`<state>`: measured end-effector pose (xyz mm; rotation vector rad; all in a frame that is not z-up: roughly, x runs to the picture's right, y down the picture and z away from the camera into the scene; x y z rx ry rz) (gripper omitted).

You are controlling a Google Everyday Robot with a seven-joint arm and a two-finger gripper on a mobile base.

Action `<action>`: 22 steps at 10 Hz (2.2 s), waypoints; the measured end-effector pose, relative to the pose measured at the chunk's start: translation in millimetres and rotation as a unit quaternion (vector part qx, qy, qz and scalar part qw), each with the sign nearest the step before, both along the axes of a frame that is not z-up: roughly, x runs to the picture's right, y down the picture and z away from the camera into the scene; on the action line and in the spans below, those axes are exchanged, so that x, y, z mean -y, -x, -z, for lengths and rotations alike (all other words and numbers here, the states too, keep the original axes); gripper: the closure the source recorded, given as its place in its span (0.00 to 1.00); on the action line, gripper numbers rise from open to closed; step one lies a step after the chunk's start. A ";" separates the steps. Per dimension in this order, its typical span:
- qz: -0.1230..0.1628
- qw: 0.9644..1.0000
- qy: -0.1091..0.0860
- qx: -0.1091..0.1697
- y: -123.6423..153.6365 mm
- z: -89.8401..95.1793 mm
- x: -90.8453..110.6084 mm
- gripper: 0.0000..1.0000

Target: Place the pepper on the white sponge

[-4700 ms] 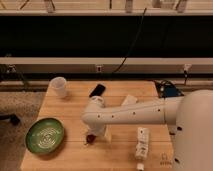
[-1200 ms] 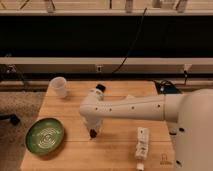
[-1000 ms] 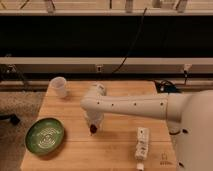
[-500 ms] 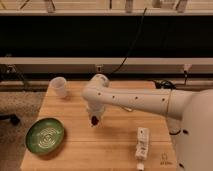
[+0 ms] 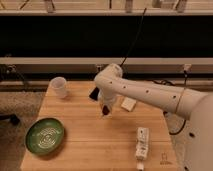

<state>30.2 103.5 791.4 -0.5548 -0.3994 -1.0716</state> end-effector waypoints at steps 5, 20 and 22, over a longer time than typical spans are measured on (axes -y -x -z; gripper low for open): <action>-0.048 0.998 -0.002 -0.049 -63.0 -21.9 38.2 1.00; -0.101 0.991 0.006 -0.083 -118.5 -84.9 31.8 0.81; -0.099 0.991 0.003 -0.086 -117.4 -89.7 31.5 0.58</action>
